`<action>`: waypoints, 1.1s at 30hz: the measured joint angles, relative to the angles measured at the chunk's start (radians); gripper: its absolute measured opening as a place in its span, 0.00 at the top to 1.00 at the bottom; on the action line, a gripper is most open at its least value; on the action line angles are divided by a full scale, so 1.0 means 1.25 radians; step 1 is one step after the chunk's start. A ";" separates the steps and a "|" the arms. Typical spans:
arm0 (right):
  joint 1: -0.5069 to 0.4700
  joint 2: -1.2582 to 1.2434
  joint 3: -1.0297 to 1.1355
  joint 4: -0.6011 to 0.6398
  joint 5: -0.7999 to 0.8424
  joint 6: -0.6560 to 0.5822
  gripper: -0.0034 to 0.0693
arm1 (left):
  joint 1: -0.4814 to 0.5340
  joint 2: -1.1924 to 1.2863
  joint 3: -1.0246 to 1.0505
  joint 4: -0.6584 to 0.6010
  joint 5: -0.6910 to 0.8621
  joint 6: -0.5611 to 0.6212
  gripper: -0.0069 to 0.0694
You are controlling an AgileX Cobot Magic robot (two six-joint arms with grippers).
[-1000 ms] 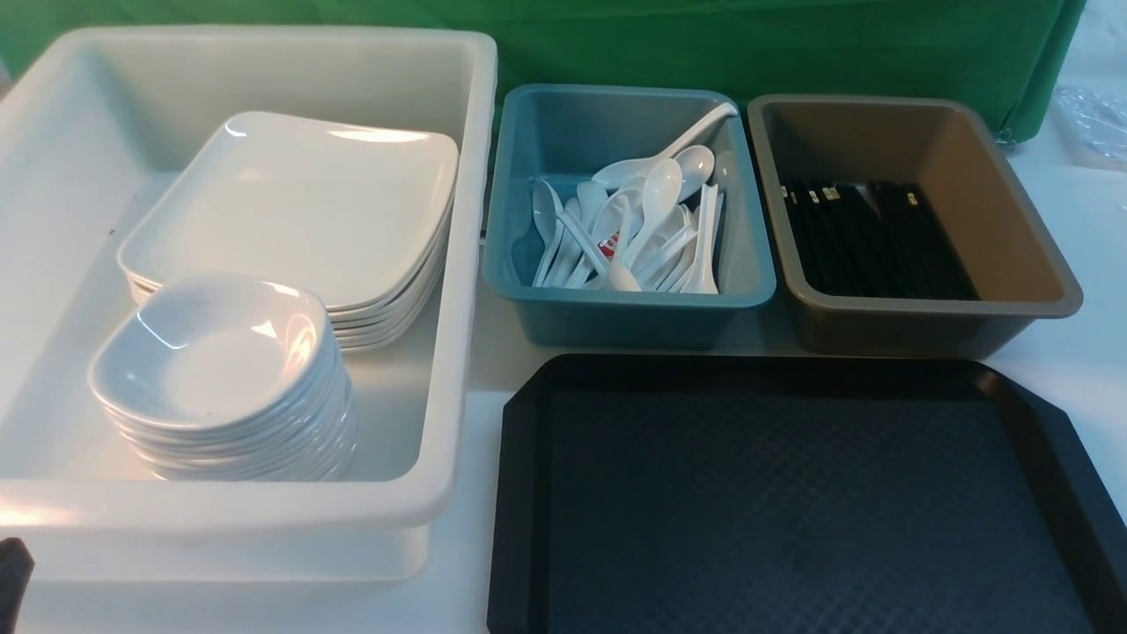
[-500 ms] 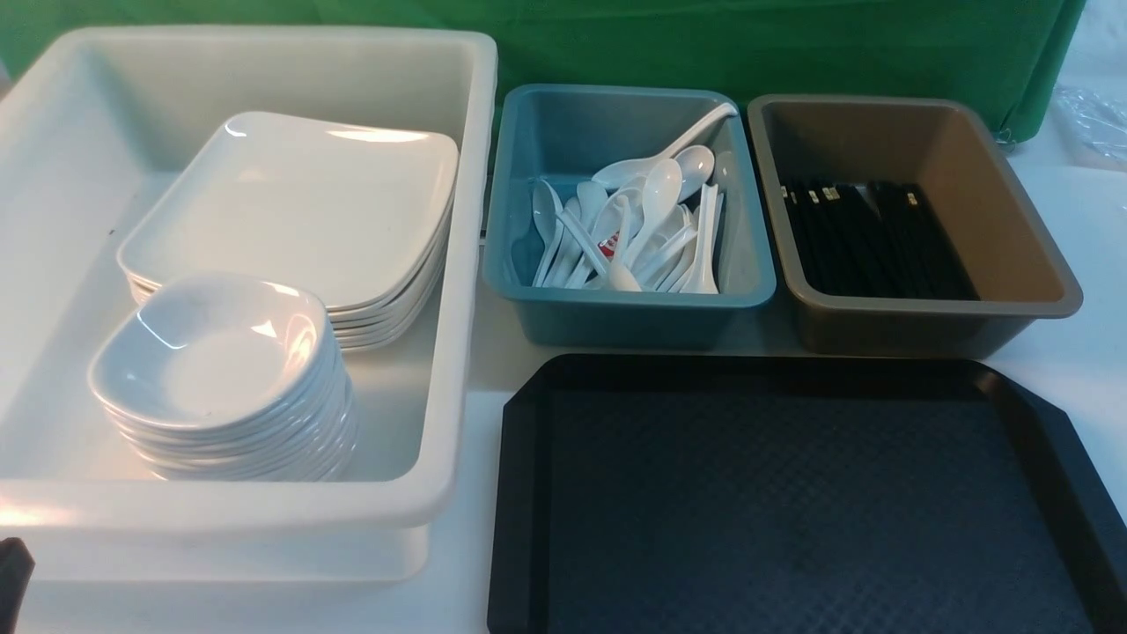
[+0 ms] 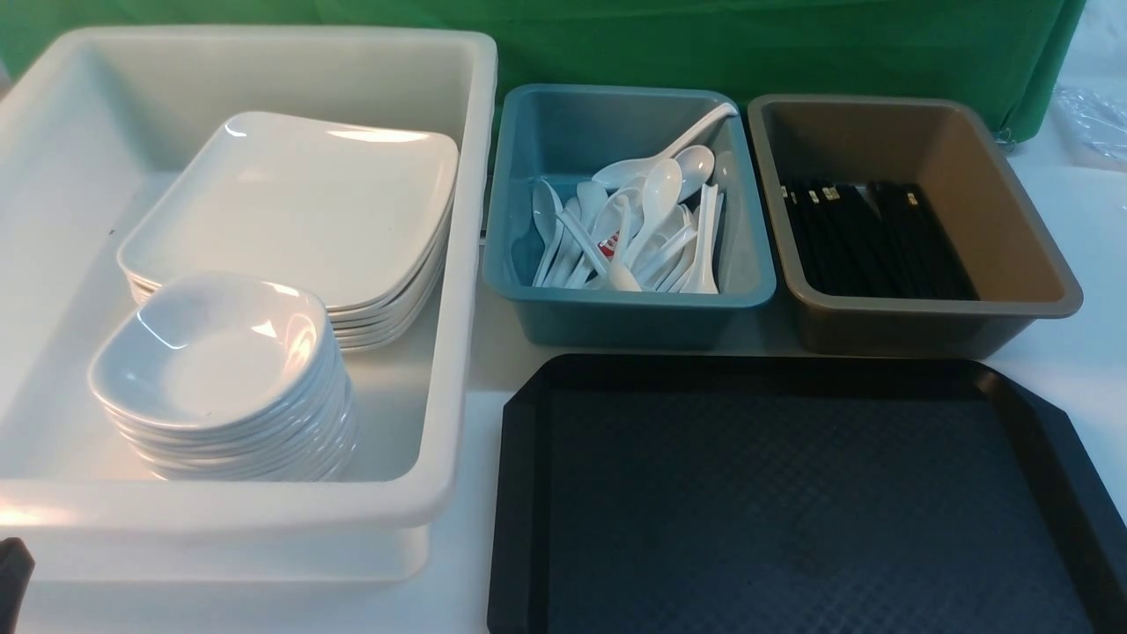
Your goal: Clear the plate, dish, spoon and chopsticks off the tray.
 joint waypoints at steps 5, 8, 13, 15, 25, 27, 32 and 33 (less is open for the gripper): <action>0.000 0.000 0.000 0.000 0.000 -0.018 0.63 | 0.000 0.000 0.000 0.000 0.000 0.000 0.89; 0.000 0.000 0.000 0.010 0.000 -0.017 0.63 | 0.000 0.000 0.000 0.000 0.000 0.000 0.89; 0.000 0.001 0.000 0.125 0.001 -0.089 0.63 | 0.000 0.000 0.000 0.000 0.000 0.000 0.89; 0.000 0.001 0.000 0.170 0.003 -0.141 0.63 | 0.000 0.000 0.000 0.000 0.000 0.000 0.89; -0.004 0.000 0.008 0.209 0.085 -0.168 0.63 | 0.000 0.000 0.000 0.000 0.000 0.000 0.89; -0.032 -0.005 0.028 0.209 0.116 -0.169 0.63 | 0.000 0.000 0.000 0.000 0.000 0.000 0.89; -0.192 -0.007 0.124 0.208 0.133 -0.184 0.63 | 0.000 0.000 0.000 0.000 0.000 0.000 0.89; -0.229 -0.007 0.154 0.208 0.131 -0.190 0.63 | 0.000 0.000 0.000 0.000 0.000 0.000 0.89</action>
